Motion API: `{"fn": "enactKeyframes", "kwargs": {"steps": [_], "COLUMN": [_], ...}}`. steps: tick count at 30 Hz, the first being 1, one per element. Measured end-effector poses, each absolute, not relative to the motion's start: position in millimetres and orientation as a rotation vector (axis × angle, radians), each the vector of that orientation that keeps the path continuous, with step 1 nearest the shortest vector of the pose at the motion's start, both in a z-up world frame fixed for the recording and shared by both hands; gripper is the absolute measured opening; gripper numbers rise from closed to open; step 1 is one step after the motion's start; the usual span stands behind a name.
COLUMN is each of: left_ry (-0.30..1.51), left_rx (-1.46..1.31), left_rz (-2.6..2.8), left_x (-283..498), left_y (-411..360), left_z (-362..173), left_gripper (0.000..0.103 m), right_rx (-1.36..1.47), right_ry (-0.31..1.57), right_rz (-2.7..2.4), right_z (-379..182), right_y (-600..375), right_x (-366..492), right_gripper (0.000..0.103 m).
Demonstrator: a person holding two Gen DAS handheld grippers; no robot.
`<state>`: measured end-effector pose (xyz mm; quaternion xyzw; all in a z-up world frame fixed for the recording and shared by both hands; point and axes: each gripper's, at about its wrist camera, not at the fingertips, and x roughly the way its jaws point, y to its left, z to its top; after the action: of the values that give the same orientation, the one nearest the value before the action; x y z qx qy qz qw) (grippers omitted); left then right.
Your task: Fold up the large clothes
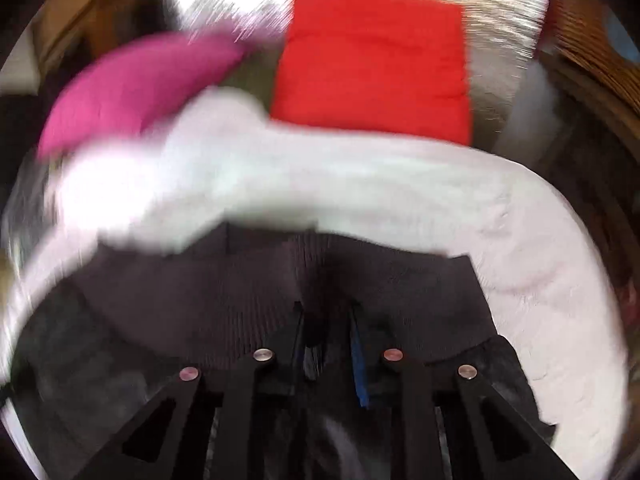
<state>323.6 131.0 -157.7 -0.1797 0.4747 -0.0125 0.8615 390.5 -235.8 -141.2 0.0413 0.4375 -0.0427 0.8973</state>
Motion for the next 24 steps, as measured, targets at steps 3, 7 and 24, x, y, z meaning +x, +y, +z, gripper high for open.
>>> {"fn": "enactKeyframes", "kwargs": {"steps": [3, 7, 24], "left_ry": [1.058, 1.071, 0.891], "left_rx": [-0.378, -0.401, -0.19], "left_rz": [0.011, -0.013, -0.032], "left_x": [328, 321, 238], "left_y": [132, 132, 106], "left_z": [-172, -164, -111], "left_gripper": [0.054, 0.065, 0.079], "right_rx": [0.154, 0.317, 0.803], "right_ry": [0.996, 0.966, 0.577], "right_rz": [-0.093, -0.013, -0.133], "right_z": [-175, -165, -130], "right_y": [-242, -264, -419], "right_x": [398, 367, 99], "right_gripper": [0.025, 0.028, 0.097]}}
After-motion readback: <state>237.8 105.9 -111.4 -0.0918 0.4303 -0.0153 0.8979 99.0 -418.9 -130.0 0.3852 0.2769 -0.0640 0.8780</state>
